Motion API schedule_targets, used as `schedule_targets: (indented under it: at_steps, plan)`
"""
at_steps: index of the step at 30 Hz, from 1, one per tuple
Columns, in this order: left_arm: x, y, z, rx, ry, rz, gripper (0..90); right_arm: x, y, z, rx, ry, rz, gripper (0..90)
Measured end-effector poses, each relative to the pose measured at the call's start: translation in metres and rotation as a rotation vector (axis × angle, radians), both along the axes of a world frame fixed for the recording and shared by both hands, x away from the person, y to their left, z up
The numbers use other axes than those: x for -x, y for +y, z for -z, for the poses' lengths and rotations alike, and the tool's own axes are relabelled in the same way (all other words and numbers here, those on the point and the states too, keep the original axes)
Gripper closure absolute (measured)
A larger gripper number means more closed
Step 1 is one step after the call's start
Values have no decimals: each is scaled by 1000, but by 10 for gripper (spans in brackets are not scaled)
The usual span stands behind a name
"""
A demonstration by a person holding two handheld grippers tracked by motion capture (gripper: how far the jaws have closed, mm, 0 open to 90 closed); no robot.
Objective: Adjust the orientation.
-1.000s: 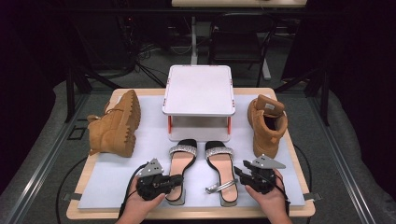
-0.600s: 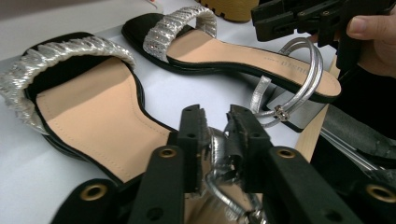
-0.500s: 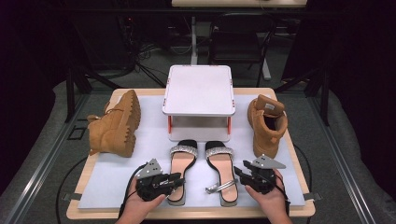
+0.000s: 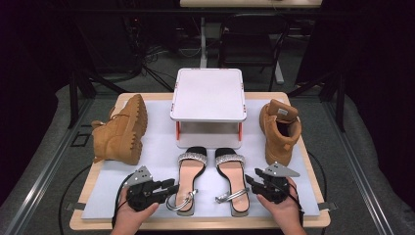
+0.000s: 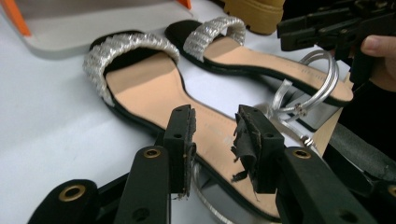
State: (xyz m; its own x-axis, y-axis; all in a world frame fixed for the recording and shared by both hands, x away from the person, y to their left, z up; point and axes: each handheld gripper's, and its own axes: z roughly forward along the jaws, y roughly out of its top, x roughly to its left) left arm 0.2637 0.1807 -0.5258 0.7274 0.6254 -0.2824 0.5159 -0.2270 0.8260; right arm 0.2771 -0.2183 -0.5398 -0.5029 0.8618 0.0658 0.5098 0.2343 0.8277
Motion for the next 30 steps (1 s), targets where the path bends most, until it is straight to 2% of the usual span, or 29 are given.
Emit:
schedule_targets:
  at_steps: [7,10,17,23,26,30]
  plan:
    - [7,4,2,-52,-13,-10,674,0,-2,0,-2,-2,0,527]
    - [7,4,6,-61,10,-22,690,0,-2,0,-6,-3,1,527]
    - [6,1,12,-87,34,-13,711,1,-2,-1,-1,-5,1,526]
    - [6,0,14,-133,32,-21,819,1,-2,-1,-2,-5,2,526]
    - [5,0,13,-123,42,-30,852,1,-2,-1,-2,-5,2,526]
    - [5,1,11,-127,36,-27,872,1,-2,-1,-2,-6,1,526]
